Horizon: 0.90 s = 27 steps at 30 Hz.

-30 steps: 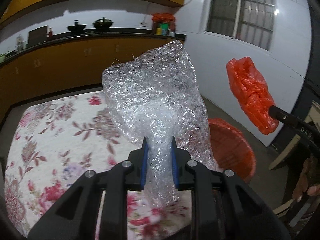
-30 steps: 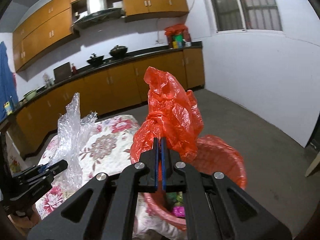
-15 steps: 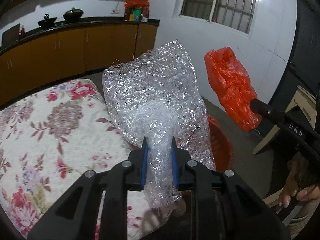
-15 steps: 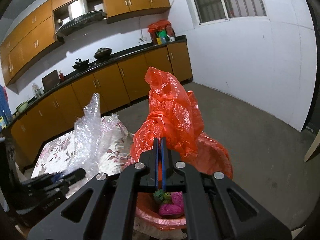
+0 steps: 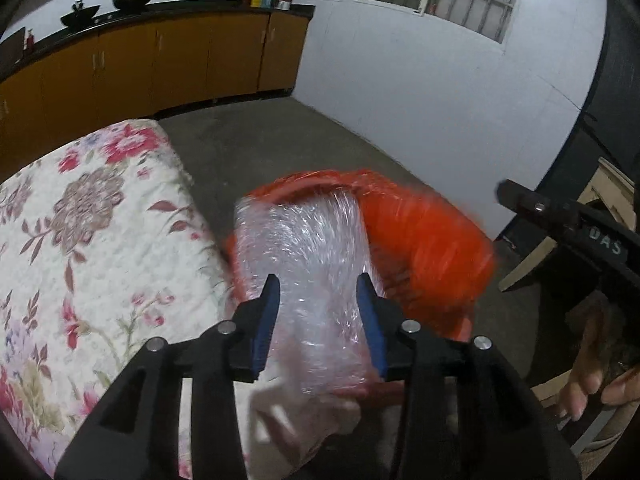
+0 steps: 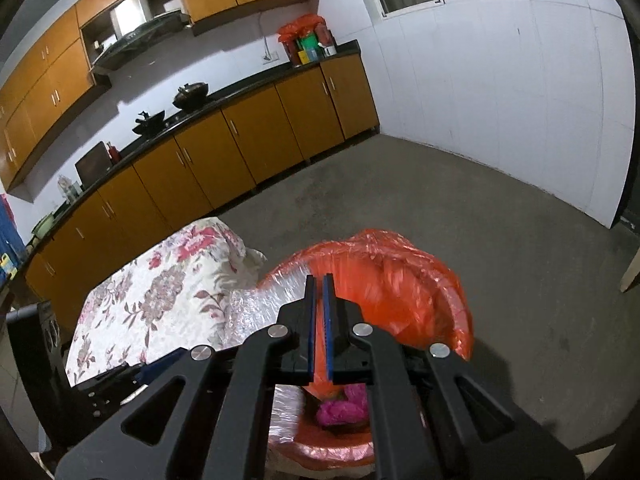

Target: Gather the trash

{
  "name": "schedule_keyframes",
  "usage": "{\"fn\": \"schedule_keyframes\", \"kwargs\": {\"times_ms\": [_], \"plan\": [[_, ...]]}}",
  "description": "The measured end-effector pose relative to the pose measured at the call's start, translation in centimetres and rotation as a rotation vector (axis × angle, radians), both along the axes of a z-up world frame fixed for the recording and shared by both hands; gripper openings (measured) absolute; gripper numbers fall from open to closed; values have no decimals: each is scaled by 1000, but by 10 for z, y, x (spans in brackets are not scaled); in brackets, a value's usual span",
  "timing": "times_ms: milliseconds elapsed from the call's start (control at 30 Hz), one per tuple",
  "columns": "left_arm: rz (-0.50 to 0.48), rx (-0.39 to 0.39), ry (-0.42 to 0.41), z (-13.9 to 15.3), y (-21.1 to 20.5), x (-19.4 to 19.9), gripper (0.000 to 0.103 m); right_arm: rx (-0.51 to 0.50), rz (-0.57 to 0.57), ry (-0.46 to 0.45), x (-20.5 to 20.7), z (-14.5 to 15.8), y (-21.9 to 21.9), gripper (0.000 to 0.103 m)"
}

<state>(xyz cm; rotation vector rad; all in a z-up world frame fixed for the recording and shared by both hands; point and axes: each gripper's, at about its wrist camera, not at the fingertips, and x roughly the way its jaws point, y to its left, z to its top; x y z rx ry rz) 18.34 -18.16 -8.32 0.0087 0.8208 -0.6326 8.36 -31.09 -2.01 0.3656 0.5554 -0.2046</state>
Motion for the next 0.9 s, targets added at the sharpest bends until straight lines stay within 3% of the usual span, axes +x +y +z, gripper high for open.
{"fn": "schedule_keyframes", "kwargs": {"times_ms": [33,67,133,200,267,367,600,900], "plan": [[9,2,-1,1,5,0,42,-10,-3,2,-4,0,1,19],[22,2,-7,2,10,-1,44,-19,-6,2,-8,1,2,39],[59,1,-36,7,26,-7,50,-46,-12,-20,-19,6,8,57],[95,-1,-73,15,42,-17,62,-71,-1,-32,-27,12,13,63],[145,-1,-122,25,63,-29,72,-90,22,-48,-37,19,23,80],[218,2,-193,39,94,-53,83,-115,44,-59,-50,24,38,89],[341,54,-341,66,143,-106,94,-175,75,-74,-82,33,80,93],[455,76,-436,83,178,-175,99,-218,82,-125,-122,45,119,96]]}}
